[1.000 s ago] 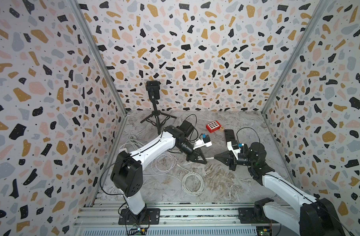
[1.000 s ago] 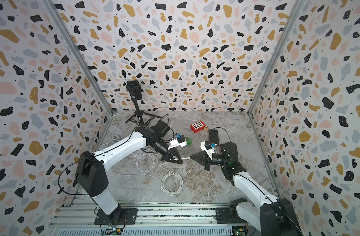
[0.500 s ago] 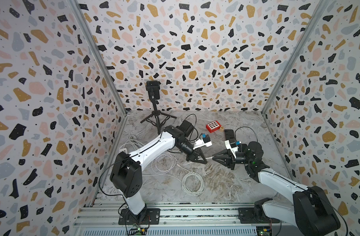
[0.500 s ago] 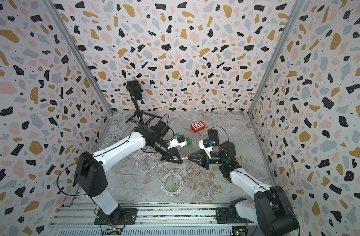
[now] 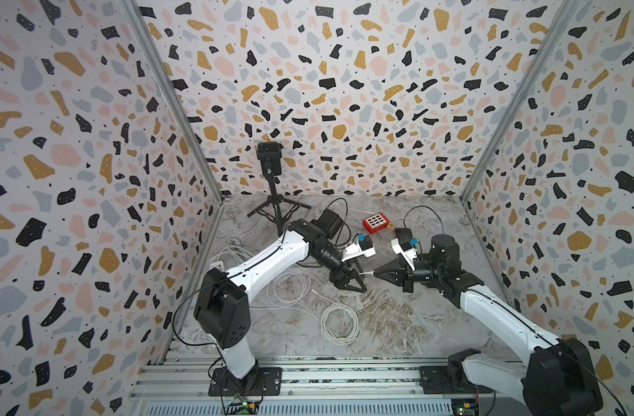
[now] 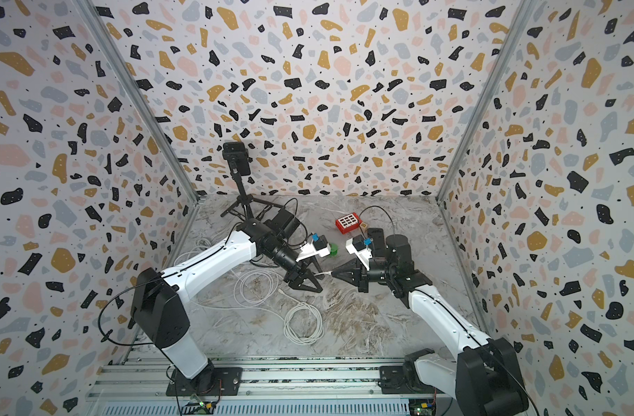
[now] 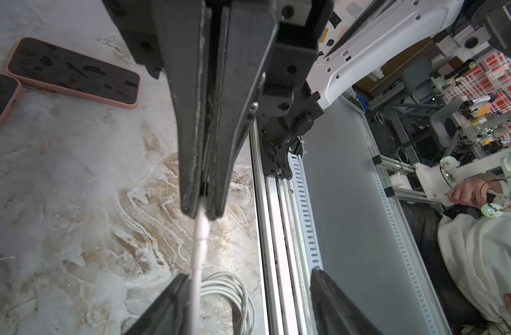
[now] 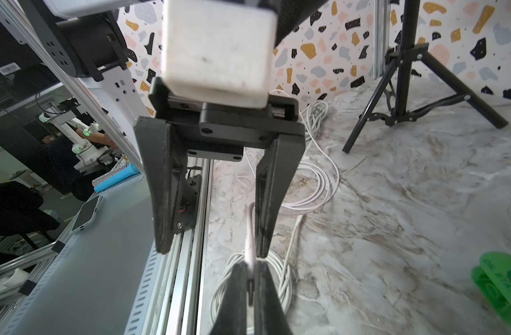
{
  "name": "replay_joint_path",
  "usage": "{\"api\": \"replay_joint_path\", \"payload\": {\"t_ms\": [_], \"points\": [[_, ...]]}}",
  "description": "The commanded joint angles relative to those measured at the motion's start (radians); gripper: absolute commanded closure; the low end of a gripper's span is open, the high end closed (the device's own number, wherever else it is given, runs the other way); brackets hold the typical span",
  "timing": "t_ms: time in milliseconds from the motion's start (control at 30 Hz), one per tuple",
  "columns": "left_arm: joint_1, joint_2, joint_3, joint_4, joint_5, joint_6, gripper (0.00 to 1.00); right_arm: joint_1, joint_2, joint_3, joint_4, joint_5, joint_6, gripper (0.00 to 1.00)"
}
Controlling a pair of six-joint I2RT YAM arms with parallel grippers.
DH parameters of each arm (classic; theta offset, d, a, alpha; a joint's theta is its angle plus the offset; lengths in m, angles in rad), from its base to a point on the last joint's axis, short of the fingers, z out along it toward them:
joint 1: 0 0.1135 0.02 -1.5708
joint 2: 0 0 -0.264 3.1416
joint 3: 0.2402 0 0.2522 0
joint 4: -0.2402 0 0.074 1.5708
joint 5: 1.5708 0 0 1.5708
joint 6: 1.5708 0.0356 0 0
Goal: Plug the charging cable into the phone
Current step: Pick up the charging cable from the center of the board.
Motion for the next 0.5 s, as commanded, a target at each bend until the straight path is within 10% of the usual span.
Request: {"api": "replay_joint_path", "payload": {"t_ms": [0,333,467], "points": [[-0.025,0.024,0.038,0.004,-0.038,0.007,0.40,0.010,0.008,0.075,-0.292,0.017,-0.098,1.00],[-0.047,0.066,0.097,-0.042,-0.028,0.033,0.58,0.016,0.048,0.177,-0.513,0.040,-0.139,1.00],[-0.057,0.073,0.102,-0.052,-0.030,0.046,0.88,0.016,0.055,0.203,-0.570,0.045,-0.165,1.00]]}}
